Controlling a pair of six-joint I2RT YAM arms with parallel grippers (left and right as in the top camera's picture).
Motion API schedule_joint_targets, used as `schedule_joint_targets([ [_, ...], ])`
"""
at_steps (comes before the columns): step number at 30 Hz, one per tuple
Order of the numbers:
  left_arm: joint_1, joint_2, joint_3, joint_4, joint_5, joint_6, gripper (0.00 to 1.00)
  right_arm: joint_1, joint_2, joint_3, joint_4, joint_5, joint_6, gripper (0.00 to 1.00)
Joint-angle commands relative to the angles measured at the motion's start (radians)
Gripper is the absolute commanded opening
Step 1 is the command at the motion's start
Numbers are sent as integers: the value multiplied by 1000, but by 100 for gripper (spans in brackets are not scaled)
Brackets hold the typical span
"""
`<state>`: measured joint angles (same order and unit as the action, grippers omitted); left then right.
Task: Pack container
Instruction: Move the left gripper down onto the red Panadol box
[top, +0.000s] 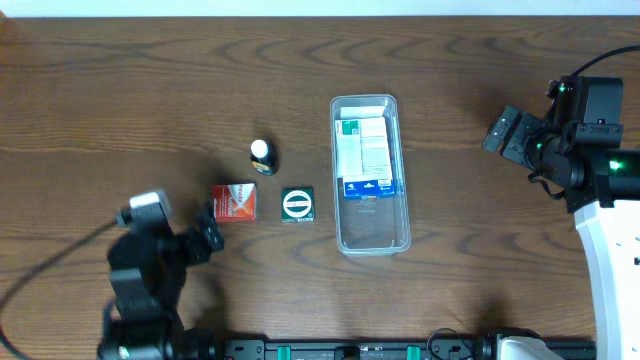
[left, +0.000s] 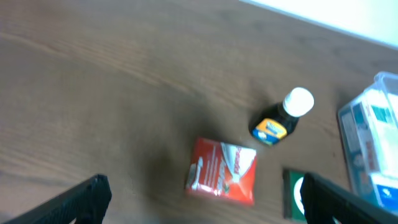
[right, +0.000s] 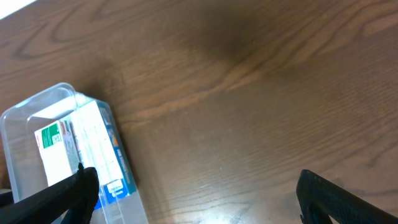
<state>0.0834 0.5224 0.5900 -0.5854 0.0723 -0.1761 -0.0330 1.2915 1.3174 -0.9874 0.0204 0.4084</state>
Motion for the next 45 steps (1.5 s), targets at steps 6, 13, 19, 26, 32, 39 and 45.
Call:
schedule_joint_targets([
  [6, 0, 563, 388, -198, 109, 44, 98, -10, -2, 3, -1, 2, -6, 99],
  [13, 0, 805, 431, -236, 153, 76, 98, -10, -2, 3, -1, 2, -6, 99],
  [19, -30, 898, 431, -246, 155, 154, 98, -10, -2, 3, -1, 2, -6, 99],
  [26, -133, 986, 431, -223, 21, 183, 98, -10, -2, 3, -1, 2, -6, 99],
  [32, -172, 1081, 431, -198, -103, 173, 98, -10, -2, 3, -1, 2, -6, 99],
  [39, -174, 1160, 430, -156, -63, 157, 98, -10, -2, 3, -1, 2, -5, 99],
  [45, -175, 1210, 430, -138, -57, 157, 98, -10, -2, 3, -1, 2, -5, 99],
])
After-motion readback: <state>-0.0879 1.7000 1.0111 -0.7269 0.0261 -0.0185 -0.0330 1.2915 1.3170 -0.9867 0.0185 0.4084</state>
